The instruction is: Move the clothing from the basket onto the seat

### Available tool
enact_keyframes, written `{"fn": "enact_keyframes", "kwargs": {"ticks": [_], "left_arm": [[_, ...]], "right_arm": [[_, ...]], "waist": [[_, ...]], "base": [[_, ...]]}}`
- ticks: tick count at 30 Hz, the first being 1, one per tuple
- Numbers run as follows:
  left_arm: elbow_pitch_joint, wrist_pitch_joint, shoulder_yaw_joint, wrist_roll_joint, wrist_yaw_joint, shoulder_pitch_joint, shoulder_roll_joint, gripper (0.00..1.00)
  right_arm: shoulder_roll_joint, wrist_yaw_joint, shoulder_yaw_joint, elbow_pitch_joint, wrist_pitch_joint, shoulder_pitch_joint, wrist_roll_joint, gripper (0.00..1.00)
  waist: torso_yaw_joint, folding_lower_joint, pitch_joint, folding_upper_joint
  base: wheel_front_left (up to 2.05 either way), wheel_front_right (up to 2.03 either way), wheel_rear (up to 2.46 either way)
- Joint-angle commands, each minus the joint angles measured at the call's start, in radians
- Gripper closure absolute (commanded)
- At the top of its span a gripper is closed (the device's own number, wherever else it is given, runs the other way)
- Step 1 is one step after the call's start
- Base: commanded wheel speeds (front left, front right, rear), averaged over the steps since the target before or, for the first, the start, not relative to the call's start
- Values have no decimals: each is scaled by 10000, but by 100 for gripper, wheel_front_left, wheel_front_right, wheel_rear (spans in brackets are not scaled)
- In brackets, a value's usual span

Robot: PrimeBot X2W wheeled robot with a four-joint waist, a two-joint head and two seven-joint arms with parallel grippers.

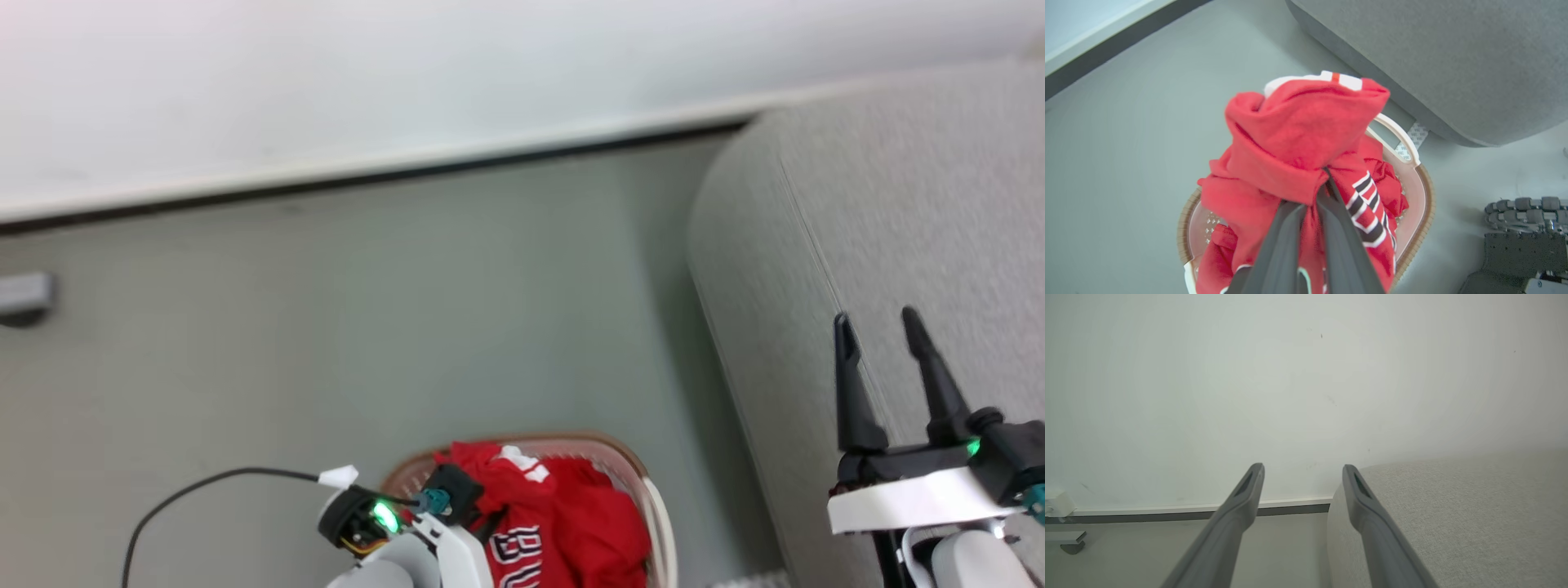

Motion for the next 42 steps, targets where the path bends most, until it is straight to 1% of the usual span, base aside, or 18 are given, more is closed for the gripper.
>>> {"fn": "enact_keyframes", "kwargs": {"ticks": [1, 6, 12, 18, 22, 24, 25, 29, 38, 42], "left_arm": [[-256, -93, 143, -254, 15, 222, -2, 100], [-1290, -157, 780, -765, 19, 646, 174, 100], [-3028, -157, 1652, -1145, 287, 976, 522, 100], [-4806, -157, 2195, -1517, 452, 1194, 942, 100], [-5952, 22, 2422, -1586, 709, 1268, 1303, 100], [-6582, 170, 2542, -1631, 897, 1227, 1478, 100], [-6866, 245, 2548, -1469, 1023, 1128, 1621, 100], [-7880, 467, 2877, -1666, 1322, 993, 1913, 100], [-9624, 811, 3569, -2164, 1843, 903, 2284, 100], [-10182, 958, 3716, -2237, 2025, 998, 2461, 100]], "right_arm": [[-17, -21, 73, 118, -16, 176, -31, 0], [-20, -21, 239, 245, -16, 420, 56, 0], [-17, -21, 210, 292, -16, 533, 216, 0], [-17, -21, 396, 362, -16, 737, 278, 0], [-19, -21, 538, 434, -16, 868, 299, 0], [-19, -21, 593, 442, -16, 881, 301, 0], [-19, -21, 602, 459, -16, 897, 302, 0], [-17, -21, 782, 497, -16, 911, 369, 0], [-17, -21, 1125, 528, -16, 975, 472, 0], [-17, -21, 1271, 484, -16, 978, 461, 0]], "waist": [[681, 2, -846, 0], [989, 2, -1373, 0], [1226, 2, -1655, 0], [1390, 2, -1965, 0], [1399, 2, -2238, 0], [1401, 2, -2316, 0], [1415, 2, -2352, 0], [1437, 2, -2449, 0], [1388, 2, -2598, 0], [1366, 2, -2608, 0]], "base": [[0, 0, 0], [0, 0, 0], [0, 0, 0], [0, 0, 0], [0, 0, 0], [0, 0, 0], [0, 0, 0], [0, 0, 0], [0, 0, 0], [0, 0, 0]]}}
